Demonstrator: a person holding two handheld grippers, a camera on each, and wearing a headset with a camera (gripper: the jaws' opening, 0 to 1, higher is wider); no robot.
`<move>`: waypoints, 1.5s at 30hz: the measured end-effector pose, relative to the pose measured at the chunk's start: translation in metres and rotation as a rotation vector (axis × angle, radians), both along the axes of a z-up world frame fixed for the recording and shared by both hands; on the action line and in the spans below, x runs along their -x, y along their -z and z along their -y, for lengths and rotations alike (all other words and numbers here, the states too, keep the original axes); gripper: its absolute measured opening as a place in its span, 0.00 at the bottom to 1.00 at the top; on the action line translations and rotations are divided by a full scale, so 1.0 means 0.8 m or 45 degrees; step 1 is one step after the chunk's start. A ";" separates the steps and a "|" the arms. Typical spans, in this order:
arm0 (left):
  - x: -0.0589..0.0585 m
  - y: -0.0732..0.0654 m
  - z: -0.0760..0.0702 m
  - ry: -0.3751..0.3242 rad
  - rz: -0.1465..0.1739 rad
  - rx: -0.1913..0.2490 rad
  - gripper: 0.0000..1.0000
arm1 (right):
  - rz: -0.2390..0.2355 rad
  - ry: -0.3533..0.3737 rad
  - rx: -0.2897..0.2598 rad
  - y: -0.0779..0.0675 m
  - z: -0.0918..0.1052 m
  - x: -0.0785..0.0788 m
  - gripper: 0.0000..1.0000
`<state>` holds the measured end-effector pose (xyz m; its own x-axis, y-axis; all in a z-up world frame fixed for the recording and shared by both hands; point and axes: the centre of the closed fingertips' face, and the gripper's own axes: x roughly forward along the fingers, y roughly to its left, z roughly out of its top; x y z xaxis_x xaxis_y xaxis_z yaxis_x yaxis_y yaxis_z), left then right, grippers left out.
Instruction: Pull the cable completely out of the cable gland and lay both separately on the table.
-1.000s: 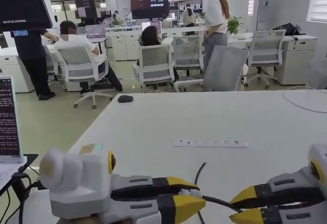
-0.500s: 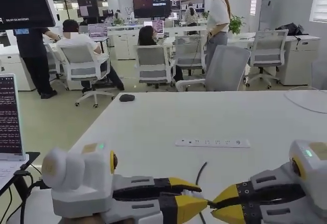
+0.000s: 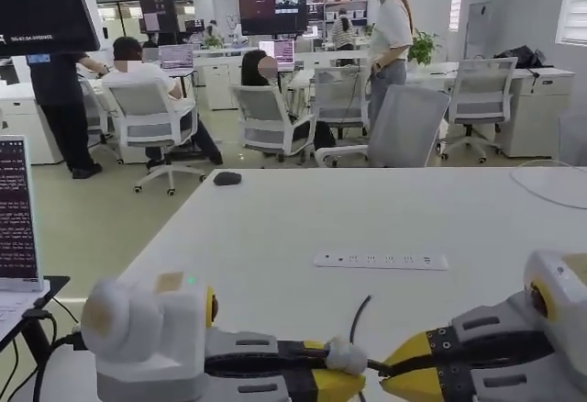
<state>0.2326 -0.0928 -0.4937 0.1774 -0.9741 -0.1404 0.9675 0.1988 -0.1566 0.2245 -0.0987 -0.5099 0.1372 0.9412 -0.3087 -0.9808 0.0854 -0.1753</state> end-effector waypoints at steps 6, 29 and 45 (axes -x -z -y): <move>-0.002 0.001 0.002 -0.008 -0.024 0.004 0.22 | -0.011 0.003 0.017 0.003 0.003 0.000 0.03; -0.011 -0.004 -0.017 -0.061 -0.030 0.077 0.16 | -0.071 0.026 0.090 0.034 0.013 -0.010 0.03; -0.027 -0.021 -0.043 -0.153 -0.032 0.216 0.15 | -0.135 0.065 0.133 0.062 0.030 -0.022 0.03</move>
<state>0.2538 -0.0583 -0.4770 0.2924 -0.9561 0.0177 0.9336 0.2815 -0.2217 0.2424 -0.1229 -0.5592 0.1456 0.8957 -0.4202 -0.9891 0.1225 -0.0817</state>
